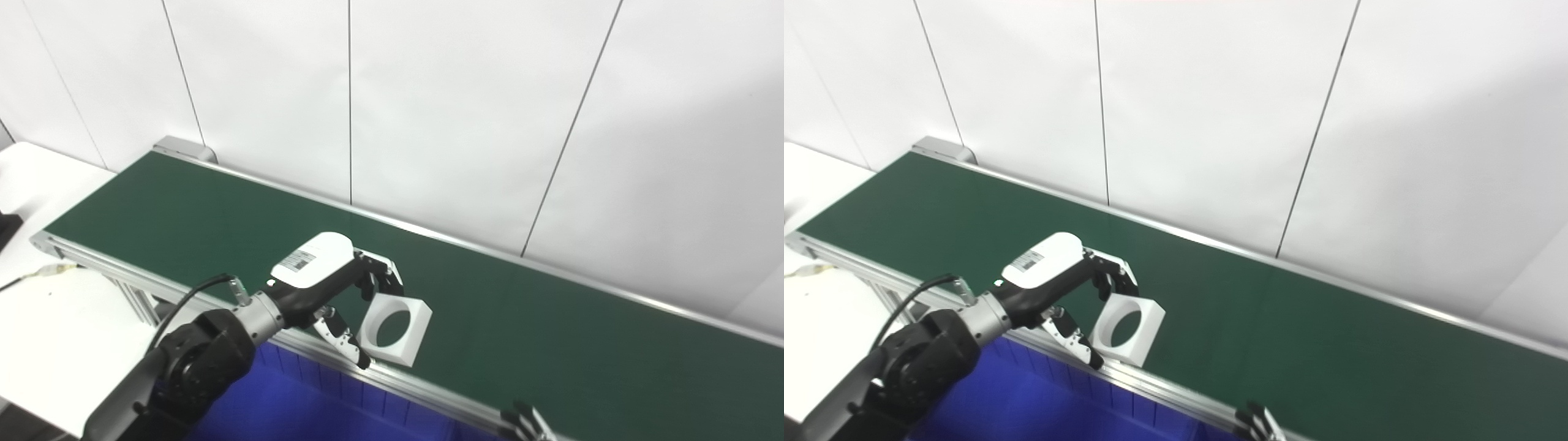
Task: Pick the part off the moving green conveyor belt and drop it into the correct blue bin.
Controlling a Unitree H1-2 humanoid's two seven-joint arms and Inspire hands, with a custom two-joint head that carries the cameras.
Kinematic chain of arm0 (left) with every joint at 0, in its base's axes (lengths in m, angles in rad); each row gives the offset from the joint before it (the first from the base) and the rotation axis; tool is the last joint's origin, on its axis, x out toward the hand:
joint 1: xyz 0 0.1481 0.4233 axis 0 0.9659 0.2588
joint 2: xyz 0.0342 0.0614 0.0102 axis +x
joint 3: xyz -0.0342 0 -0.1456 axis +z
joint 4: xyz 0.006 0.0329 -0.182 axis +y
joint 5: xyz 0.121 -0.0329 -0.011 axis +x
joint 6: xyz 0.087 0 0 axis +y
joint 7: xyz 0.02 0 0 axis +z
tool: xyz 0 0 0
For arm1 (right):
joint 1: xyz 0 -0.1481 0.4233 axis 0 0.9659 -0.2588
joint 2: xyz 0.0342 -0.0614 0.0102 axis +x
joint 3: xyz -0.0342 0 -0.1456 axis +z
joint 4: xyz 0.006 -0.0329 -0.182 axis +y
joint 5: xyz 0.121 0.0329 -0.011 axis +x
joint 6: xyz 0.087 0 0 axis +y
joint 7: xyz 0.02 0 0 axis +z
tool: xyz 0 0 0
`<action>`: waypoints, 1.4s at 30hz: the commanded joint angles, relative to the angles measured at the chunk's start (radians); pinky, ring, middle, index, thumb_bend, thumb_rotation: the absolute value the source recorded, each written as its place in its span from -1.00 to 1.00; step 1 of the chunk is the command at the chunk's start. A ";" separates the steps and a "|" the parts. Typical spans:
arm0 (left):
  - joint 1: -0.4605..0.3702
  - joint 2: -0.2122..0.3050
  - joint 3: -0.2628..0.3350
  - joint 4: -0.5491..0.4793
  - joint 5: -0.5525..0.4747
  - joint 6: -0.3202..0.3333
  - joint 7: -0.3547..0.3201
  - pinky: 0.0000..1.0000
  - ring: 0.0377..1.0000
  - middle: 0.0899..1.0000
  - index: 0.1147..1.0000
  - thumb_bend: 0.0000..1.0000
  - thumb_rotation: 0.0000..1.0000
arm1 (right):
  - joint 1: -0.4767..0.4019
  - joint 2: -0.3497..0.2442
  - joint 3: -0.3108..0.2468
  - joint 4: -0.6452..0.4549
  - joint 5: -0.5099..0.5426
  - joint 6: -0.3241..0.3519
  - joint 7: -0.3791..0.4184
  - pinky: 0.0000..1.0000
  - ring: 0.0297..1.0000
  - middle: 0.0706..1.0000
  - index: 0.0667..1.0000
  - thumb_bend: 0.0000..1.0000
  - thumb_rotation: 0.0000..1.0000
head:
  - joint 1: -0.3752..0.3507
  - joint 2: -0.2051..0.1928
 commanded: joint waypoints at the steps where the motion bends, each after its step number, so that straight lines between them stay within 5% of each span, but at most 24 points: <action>1: 0.016 -0.004 0.025 -0.055 -0.019 0.009 0.009 0.01 -0.09 -0.19 -0.10 0.04 -1.00 | -0.006 0.004 -0.007 -0.069 0.014 0.020 0.008 0.43 0.56 0.65 0.78 -0.02 0.22 | -0.003 0.018; 3: 0.047 -0.012 0.032 -0.079 -0.023 0.013 0.005 0.01 -0.07 -0.18 -0.11 0.04 -1.00 | -0.007 0.003 -0.018 -0.100 0.032 0.039 0.011 0.42 0.53 0.62 0.75 -0.04 0.15 | -0.009 0.055; 12: 0.200 -0.062 0.039 -0.074 0.021 -0.014 0.038 -0.14 -0.19 -0.24 -0.09 0.04 -1.00 | -0.020 0.000 -0.049 -0.151 0.060 0.086 0.015 0.32 0.45 0.53 0.66 -0.03 0.13 | -0.009 0.105; 26: 0.304 -0.101 0.058 0.069 0.071 -0.078 0.151 -0.28 -0.29 -0.28 -0.11 0.04 -1.00 | -0.015 -0.017 -0.067 -0.181 0.075 0.103 0.024 0.28 0.42 0.51 0.63 -0.03 0.21 | 0.001 0.088; 32: 0.324 -0.112 0.038 0.133 0.137 -0.069 0.181 -0.01 -0.11 -0.22 -0.10 0.04 -1.00 | 0.013 -0.022 -0.070 -0.219 0.074 0.109 0.025 0.26 0.41 0.50 0.63 -0.07 0.15 | 0.001 0.059; 42: 0.280 -0.125 -0.011 0.272 0.207 -0.070 0.233 -0.07 -0.17 -0.25 -0.08 0.03 -1.00 | 0.047 -0.019 -0.069 -0.277 0.066 0.138 0.026 0.26 0.40 0.50 0.63 -0.09 0.13 | -0.011 0.072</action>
